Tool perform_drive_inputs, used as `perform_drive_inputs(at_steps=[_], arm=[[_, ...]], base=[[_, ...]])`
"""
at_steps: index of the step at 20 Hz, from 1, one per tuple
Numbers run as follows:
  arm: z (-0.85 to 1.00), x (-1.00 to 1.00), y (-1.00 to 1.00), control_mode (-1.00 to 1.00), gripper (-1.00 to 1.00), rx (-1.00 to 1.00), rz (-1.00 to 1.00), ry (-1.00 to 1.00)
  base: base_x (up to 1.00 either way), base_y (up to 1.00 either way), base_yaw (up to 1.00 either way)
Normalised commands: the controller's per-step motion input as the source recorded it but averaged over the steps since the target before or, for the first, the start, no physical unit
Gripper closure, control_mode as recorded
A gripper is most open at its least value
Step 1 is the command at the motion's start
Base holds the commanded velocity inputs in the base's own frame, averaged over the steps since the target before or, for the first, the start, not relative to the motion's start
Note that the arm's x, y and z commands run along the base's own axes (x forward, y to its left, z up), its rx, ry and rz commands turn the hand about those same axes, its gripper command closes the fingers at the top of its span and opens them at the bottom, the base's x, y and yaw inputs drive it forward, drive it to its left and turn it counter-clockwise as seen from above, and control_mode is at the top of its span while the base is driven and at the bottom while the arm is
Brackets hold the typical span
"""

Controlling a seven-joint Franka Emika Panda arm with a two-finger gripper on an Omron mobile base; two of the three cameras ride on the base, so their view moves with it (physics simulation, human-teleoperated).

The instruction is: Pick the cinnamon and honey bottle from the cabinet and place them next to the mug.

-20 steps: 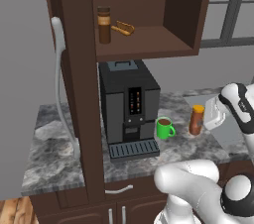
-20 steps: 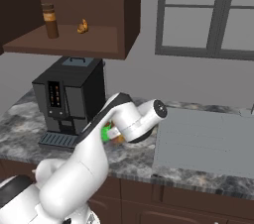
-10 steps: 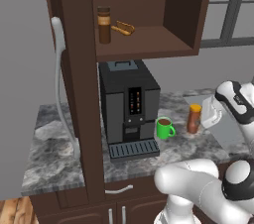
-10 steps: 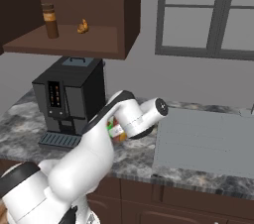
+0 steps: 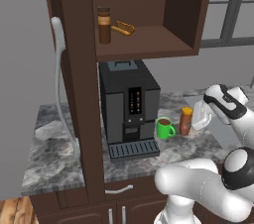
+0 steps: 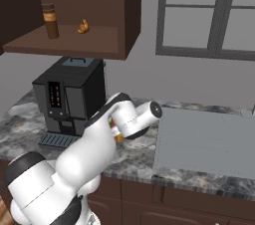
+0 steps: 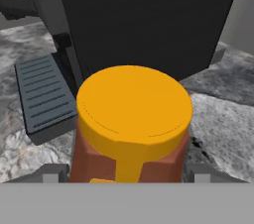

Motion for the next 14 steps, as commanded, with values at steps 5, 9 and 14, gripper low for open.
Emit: perform_drive_inputs(at_steps=[5,9,14], arm=[[-0.24,0.03,0.00,-1.00,1.00,0.00,0.00,-0.01],[-0.30,0.02,0.00,-1.00,1.00,0.00,0.00,0.00],[-0.24,0.00,0.00,-1.00,1.00,0.00,0.00,0.00]], base=[[0.00,0.00,0.00],[0.00,0.00,0.00],[0.00,0.00,0.00]])
